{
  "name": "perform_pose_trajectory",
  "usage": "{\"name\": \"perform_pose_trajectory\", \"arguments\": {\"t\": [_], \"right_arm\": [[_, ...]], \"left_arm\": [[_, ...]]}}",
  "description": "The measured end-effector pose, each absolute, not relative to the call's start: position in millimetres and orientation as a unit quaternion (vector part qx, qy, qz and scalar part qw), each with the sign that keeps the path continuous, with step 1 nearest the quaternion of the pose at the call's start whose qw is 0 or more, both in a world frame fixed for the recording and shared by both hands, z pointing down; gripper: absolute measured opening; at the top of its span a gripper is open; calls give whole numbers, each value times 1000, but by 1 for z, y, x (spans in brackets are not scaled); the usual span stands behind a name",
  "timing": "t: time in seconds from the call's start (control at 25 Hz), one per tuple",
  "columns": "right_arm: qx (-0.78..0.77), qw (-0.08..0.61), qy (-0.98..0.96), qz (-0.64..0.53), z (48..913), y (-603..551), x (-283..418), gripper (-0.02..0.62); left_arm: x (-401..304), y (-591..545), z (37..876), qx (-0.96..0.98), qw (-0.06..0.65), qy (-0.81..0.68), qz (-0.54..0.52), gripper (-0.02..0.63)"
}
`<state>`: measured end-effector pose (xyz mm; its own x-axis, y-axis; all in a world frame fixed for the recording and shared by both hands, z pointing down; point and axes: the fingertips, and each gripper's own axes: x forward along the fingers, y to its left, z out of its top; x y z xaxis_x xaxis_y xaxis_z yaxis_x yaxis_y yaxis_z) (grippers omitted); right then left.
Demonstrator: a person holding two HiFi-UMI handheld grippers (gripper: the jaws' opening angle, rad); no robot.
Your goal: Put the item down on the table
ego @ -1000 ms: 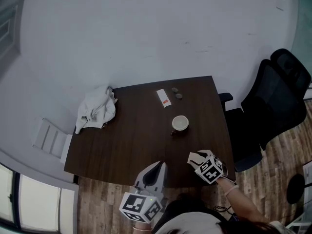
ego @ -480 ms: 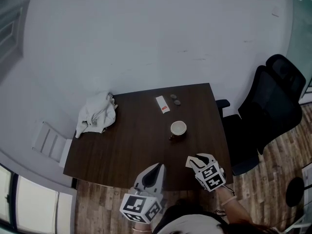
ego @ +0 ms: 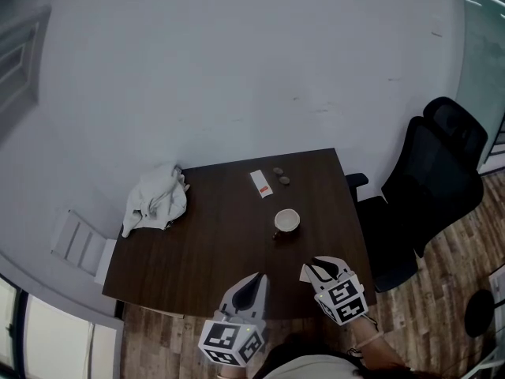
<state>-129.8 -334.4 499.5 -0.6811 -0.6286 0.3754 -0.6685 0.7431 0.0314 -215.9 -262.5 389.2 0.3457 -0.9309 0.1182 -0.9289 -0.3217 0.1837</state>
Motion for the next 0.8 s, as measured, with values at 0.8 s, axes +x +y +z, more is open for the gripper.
{"name": "perform_pose_trajectory", "arguments": {"t": [0.8], "right_arm": [[425, 119, -896, 40, 443, -322, -85, 11]], "left_arm": [[-184, -268, 377, 839, 97, -535, -7, 18]]}}
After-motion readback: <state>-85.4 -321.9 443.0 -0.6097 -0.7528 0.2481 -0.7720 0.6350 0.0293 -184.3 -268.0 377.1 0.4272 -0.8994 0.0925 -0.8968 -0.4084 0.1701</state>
